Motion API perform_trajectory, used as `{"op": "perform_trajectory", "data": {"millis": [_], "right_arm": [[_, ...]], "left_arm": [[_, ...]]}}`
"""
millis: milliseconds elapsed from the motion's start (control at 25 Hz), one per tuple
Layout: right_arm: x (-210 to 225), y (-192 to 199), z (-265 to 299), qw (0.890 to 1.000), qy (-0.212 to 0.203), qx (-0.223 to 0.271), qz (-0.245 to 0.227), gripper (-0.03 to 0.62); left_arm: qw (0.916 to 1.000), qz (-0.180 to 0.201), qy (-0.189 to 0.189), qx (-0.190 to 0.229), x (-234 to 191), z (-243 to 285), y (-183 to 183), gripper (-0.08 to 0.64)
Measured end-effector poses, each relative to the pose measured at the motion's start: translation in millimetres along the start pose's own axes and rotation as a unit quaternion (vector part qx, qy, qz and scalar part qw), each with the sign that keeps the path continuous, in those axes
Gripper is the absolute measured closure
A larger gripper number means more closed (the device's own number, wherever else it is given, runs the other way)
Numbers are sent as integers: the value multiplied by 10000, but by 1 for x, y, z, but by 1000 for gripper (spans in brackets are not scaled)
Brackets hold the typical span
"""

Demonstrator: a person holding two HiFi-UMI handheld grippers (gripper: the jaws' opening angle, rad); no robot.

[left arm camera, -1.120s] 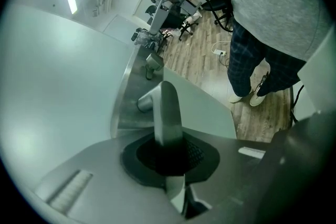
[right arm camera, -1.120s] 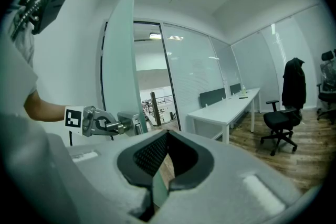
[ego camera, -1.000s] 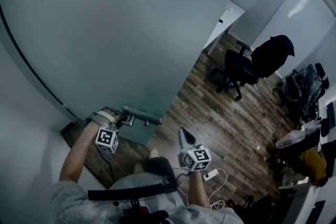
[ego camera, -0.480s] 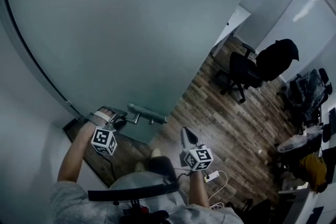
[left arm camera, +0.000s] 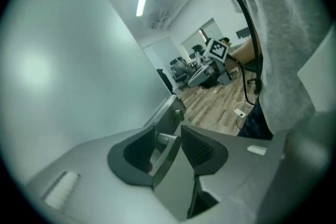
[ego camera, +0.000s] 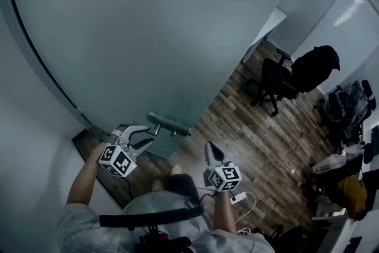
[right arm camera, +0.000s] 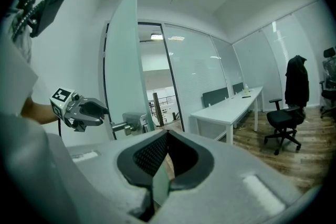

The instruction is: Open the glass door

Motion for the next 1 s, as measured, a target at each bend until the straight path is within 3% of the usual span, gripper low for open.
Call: {"op": "perform_trajectory", "data": {"millis": [160,280,400,560,760,1000], "right_arm": [[-6,2,0,10000,-39,0,25,591],[-7,2,-3,10000,-20,39,41,591],[-9,-4,-12,9999,-29,95,36,591],[-13,-5,-24,9998,-43,167,53,591],[-22,-6,-31,9997,-59,237,61,591],[-27,-10,-41,9994,-97,314,118,591]], "left_arm": [[9925,-993,-455,544,-10,-3,-14,421],[9771,-1720,-881,895,-18,-6,-19,441],[9627,-2194,-1155,1084,-19,-11,-24,458],[9475,-2574,-1476,1187,-18,-19,-27,494],[9489,-2513,-1597,1048,-13,-23,-33,540],[9330,-2893,-1852,1068,-5,-32,-39,555]]}}
Point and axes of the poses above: the fingertips, and each gripper's own axes: z forward along the fingers, x to its right, y out of its underside, the point moved 3 cm from there along -z, backward along the fingers, and after that the axes turned 14 degrees about z, right-handed, at the moved point
